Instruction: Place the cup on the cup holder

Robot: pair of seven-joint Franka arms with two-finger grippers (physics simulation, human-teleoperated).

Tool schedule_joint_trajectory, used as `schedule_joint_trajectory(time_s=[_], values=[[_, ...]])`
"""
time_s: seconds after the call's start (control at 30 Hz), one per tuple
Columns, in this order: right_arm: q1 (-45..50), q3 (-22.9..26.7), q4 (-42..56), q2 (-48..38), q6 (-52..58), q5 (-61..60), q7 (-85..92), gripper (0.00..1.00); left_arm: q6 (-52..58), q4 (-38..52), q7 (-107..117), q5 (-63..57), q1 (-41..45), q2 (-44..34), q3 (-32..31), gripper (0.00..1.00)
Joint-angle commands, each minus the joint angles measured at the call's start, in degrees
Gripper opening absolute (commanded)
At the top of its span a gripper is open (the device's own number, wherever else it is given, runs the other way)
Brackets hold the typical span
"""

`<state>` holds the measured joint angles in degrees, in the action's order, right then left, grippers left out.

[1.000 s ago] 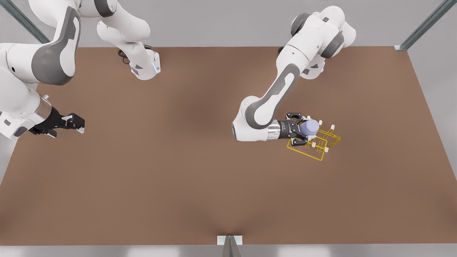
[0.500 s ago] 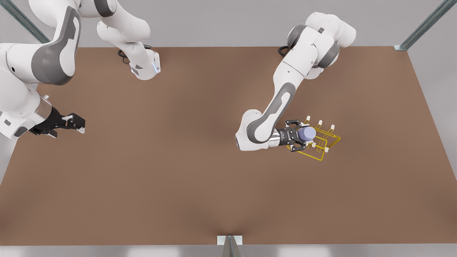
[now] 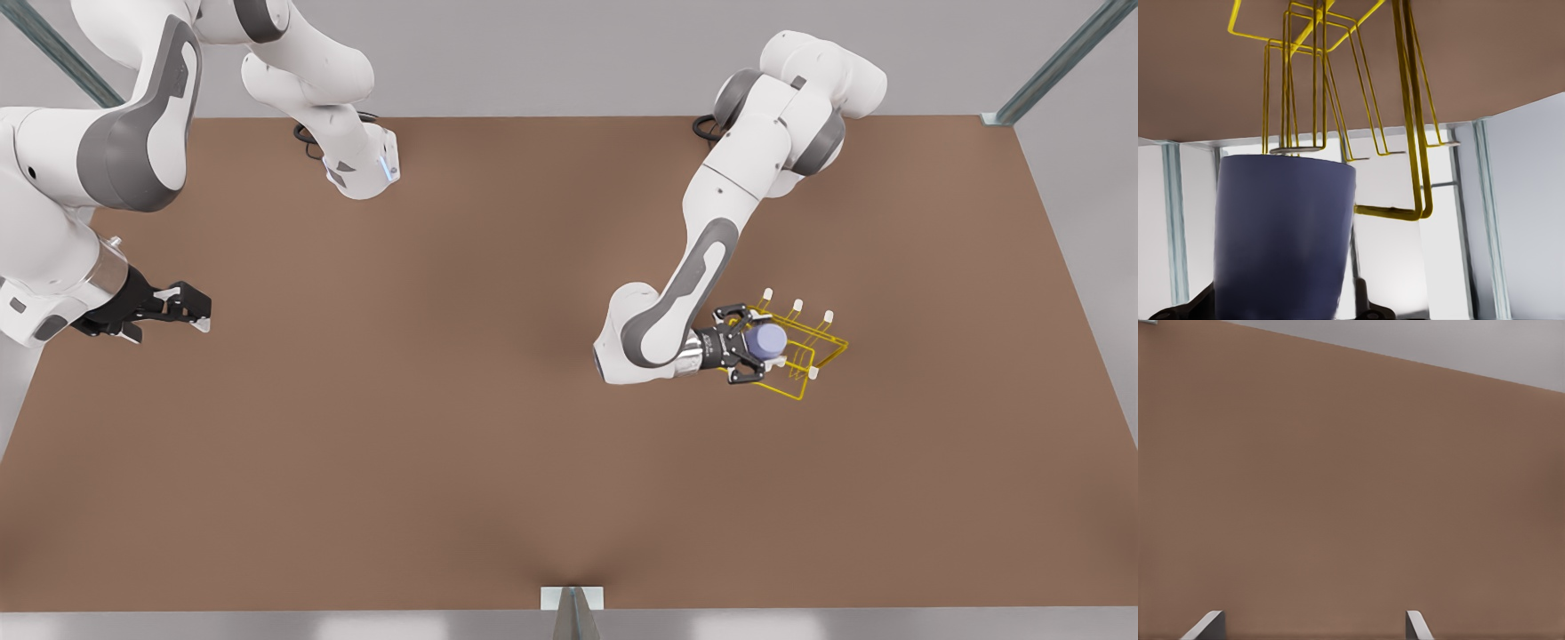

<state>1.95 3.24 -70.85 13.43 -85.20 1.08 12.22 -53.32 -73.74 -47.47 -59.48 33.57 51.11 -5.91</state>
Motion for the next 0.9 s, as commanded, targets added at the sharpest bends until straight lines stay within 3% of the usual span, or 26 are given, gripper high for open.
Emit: schedule_joint_trajectory(time_s=[0.0,0.17,0.23,0.3,0.37,0.43,0.47,0.5,0.57,0.87], values=[[0.1,0.0,0.0,-0.1,0.0,-0.1,0.0,1.00,0.1,0.0,2.0,0.1,0.0,0.0,0.0,1.00],[0.0,0.0,0.0,-0.1,-0.7,-0.2,0.0,1.00,0.5,0.7,2.1,-0.3,0.0,-1.4,0.1,1.00],[0.0,0.0,0.0,-0.1,-0.7,-0.2,0.0,1.00,-2.9,8.4,4.1,1.8,0.0,-4.2,1.4,1.00],[0.0,0.0,0.0,-0.1,-0.7,-0.2,0.0,1.00,-9.3,20.2,24.3,21.3,-5.6,-4.5,2.1,1.00],[0.1,0.0,-0.1,-0.1,-0.7,-0.2,0.0,1.00,-20.9,20.5,44.8,41.5,-13.5,-10.1,2.1,1.00],[0.0,0.0,-0.1,-0.1,-0.7,-0.2,0.0,1.00,-22.9,20.5,50.3,49.8,-18.4,-15.5,2.1,1.00],[0.1,0.0,-0.1,-0.1,-0.7,-0.2,0.0,1.00,-24.9,16.5,50.9,54.1,-24.0,-21.8,1.3,1.00],[0.0,0.0,-0.1,-0.1,-0.7,-0.2,0.0,1.00,-32.1,4.8,50.9,59.7,-28.1,-31.6,1.3,1.00],[0.0,0.0,-0.1,-0.1,-0.7,-0.2,0.0,1.00,-34.4,-0.1,49.1,58.9,-30.8,-37.7,1.0,1.00],[0.0,0.0,-0.1,-0.1,-0.7,-0.2,0.0,1.00,-38.5,-3.4,64.4,58.0,-32.1,-39.6,-0.3,1.00]])
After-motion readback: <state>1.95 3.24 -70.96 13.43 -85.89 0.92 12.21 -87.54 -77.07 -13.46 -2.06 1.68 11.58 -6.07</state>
